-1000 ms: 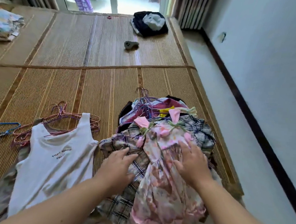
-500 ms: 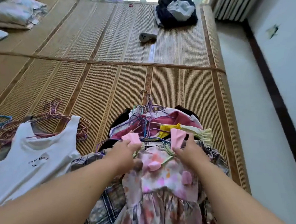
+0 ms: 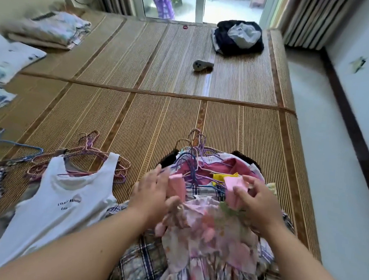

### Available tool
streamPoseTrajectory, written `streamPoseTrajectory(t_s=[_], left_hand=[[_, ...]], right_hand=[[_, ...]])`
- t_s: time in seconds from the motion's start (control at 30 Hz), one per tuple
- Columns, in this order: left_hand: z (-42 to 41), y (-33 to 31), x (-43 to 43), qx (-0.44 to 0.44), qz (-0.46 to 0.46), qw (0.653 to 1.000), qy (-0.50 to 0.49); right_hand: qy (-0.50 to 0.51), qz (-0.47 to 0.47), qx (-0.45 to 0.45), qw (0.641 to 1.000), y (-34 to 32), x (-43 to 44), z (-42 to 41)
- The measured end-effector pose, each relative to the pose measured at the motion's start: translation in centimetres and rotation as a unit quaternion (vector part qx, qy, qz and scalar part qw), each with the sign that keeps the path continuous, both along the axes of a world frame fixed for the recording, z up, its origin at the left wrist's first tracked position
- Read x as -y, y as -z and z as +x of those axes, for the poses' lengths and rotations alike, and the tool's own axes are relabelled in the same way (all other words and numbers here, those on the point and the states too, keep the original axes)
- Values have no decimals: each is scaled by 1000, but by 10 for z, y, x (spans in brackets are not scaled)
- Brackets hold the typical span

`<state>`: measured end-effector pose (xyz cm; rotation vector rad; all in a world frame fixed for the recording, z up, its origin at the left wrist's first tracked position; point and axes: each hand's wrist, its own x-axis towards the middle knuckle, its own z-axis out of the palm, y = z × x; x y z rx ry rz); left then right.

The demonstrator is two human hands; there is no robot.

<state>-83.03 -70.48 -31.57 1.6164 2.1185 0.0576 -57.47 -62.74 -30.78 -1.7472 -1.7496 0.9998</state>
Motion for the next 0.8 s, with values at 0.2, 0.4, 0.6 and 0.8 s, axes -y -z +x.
streamPoseTrajectory(t_s=[0.2, 0.4, 0.6, 0.8], left_hand=[[-58, -62, 29, 136, -14, 991, -8], [-109, -141, 103, 227, 99, 969, 9], [-190, -238, 226, 207, 203, 957, -1], [-295, -320, 354, 143, 254, 955, -46]], right_hand=[[-73, 27, -58, 995, -104, 26, -21], [-170, 14, -22, 985, -213, 78, -65], [-249, 38, 32, 967, -301, 170, -153], [-295, 138, 37, 945, -360, 272, -268]])
